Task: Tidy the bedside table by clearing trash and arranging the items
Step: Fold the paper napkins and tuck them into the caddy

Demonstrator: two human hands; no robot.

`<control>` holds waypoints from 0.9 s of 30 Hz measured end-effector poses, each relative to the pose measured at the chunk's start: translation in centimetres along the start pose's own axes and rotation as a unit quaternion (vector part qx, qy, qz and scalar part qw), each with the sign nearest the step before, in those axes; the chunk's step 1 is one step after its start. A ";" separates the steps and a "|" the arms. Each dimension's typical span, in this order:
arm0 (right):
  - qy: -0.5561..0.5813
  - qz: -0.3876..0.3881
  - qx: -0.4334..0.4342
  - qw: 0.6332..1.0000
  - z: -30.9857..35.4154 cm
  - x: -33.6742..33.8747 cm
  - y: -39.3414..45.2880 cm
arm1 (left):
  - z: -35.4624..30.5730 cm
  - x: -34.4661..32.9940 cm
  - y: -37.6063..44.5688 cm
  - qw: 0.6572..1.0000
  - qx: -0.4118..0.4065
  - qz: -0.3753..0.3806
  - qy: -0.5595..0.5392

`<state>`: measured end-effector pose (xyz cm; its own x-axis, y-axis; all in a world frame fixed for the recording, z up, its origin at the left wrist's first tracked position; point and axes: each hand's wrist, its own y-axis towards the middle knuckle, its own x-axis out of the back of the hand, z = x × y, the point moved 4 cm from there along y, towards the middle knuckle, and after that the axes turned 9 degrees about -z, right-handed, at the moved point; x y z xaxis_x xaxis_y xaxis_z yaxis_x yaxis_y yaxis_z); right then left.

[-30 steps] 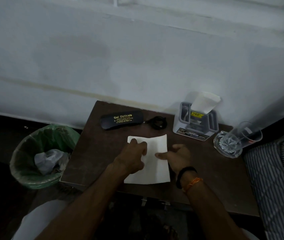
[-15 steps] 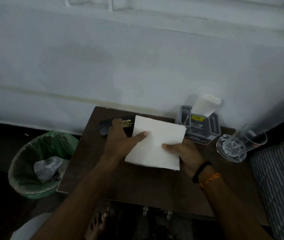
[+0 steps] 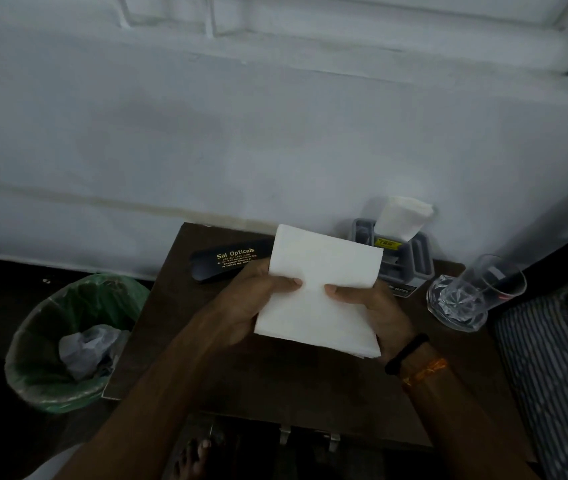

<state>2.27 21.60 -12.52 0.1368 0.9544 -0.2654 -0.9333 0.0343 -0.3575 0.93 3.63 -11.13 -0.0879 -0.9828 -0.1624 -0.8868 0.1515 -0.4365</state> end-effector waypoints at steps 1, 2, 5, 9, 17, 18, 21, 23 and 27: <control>0.003 -0.004 0.002 1.000 0.0 0.0 0.1 | 0.0 -0.2 0.1 1.000 0.000 0.001 0.001; 0.006 -0.006 0.001 1.000 0.0 0.1 0.2 | 0.0 -0.3 0.0 1.000 0.002 -0.001 0.001; 0.025 0.015 -0.015 0.999 0.0 0.3 0.1 | -0.2 -0.5 0.2 1.000 0.003 -0.004 -0.011; 0.039 0.058 -0.046 0.996 0.6 0.6 -0.2 | -0.3 -0.8 0.4 0.999 -0.009 -0.015 -0.038; 0.033 0.035 -0.060 0.997 1.0 1.8 0.5 | -0.7 -1.5 0.1 0.997 -0.020 -0.013 -0.071; 0.049 0.041 -0.060 0.996 1.2 1.8 0.4 | -0.8 -1.7 0.0 0.997 -0.023 -0.013 -0.068; 0.064 0.060 -0.062 0.994 1.7 2.0 0.2 | -1.1 -1.7 0.1 0.997 -0.021 -0.023 -0.068; 0.087 0.058 -0.073 0.992 1.9 2.2 0.2 | -1.2 -1.6 0.2 0.996 -0.017 -0.025 -0.083; 0.110 0.035 -0.071 0.991 3.0 2.3 0.0 | -1.3 -1.3 0.4 0.994 -0.007 -0.032 -0.100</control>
<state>1.57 24.64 -10.47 0.1569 0.8646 -0.4774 -0.8887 -0.0872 -0.4500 0.09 4.80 -9.96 0.0591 -0.9492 -0.3089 -0.8939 0.0875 -0.4396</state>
